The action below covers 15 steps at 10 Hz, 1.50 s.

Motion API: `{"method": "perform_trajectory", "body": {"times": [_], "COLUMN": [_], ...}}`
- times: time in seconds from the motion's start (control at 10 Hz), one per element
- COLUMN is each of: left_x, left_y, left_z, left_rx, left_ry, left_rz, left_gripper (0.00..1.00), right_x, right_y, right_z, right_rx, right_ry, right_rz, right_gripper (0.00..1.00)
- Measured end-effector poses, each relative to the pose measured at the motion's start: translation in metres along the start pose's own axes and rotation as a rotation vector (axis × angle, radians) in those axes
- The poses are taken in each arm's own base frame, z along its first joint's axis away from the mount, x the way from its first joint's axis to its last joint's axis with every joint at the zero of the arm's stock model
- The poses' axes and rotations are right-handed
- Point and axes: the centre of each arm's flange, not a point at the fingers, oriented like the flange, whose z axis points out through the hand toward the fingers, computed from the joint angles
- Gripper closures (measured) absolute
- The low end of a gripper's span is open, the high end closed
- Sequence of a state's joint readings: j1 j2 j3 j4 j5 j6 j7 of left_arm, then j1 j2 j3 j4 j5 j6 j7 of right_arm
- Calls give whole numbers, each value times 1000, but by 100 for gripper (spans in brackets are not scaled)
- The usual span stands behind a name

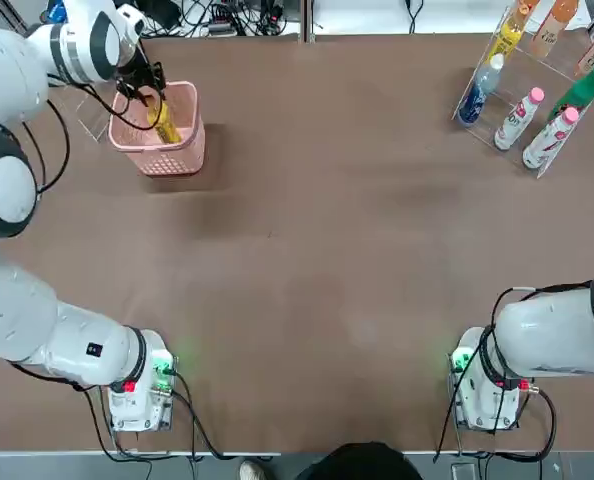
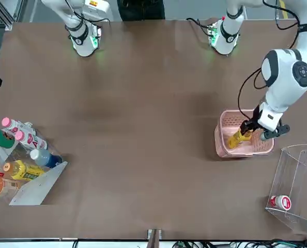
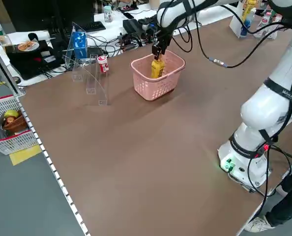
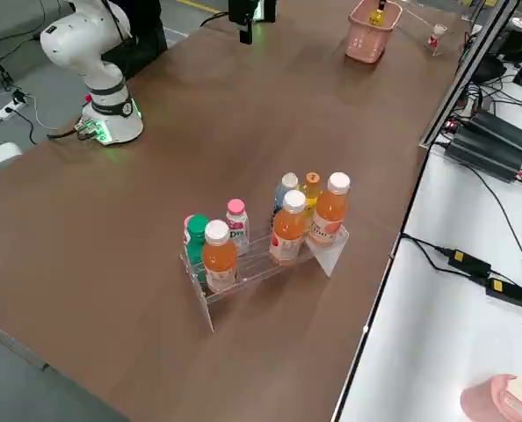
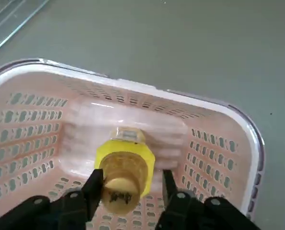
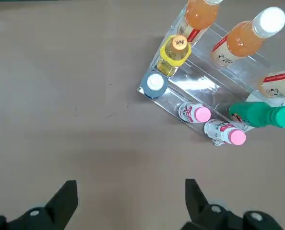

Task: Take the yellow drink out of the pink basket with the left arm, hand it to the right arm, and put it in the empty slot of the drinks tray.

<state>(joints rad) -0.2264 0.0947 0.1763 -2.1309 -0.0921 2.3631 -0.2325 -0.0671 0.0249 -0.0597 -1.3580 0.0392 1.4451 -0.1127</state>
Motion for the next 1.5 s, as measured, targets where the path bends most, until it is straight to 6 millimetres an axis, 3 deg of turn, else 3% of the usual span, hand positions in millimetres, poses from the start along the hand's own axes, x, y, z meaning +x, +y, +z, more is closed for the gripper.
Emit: {"method": "perform_trajectory", "body": {"times": [0.7,0.9,1.0,1.5], "left_x": [-2,-2,-2,-2], "left_y": [-7,-7,-7,-8], "left_z": [2,2,2,2], "left_rx": [3,3,3,3], "left_ry": [-7,-7,-7,-7], "left_rz": [-11,-11,-11,-12], "left_gripper": [47,51,59,66], "right_x": [0,0,0,0], "right_y": [0,0,0,0], "right_z": [0,0,0,0], "right_rx": [0,0,0,0], "right_ry": [0,0,0,0], "right_rz": [0,0,0,0], "right_gripper": [1,1,1,1]}}
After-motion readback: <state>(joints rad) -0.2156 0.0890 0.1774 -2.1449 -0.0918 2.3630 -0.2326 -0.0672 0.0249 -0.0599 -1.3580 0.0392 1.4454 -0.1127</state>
